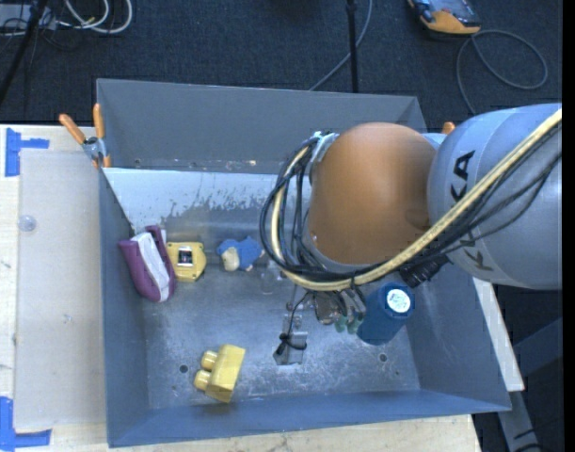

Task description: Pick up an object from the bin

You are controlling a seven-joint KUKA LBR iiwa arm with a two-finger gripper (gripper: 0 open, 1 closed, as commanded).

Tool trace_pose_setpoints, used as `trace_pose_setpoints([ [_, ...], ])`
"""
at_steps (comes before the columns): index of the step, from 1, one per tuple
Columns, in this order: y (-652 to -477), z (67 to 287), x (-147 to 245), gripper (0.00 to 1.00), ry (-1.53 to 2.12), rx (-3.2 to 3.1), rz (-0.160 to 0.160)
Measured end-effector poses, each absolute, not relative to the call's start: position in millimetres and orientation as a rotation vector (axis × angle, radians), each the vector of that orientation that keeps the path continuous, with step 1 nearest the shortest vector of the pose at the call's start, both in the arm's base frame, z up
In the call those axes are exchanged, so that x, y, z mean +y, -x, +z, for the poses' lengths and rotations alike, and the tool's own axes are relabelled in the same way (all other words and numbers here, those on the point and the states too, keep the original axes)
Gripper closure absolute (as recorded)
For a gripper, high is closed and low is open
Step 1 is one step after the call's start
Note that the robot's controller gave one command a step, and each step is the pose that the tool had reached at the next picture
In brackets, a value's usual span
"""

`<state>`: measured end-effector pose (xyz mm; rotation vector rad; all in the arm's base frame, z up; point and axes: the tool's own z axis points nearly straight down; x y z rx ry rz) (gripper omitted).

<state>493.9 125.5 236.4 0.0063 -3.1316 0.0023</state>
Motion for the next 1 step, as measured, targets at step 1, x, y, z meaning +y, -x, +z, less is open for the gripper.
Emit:
trace_pose_setpoints([
  [1, -495.4, 240.8, 124.8, 0.0, 0.0, -3.139, 0.0],
])
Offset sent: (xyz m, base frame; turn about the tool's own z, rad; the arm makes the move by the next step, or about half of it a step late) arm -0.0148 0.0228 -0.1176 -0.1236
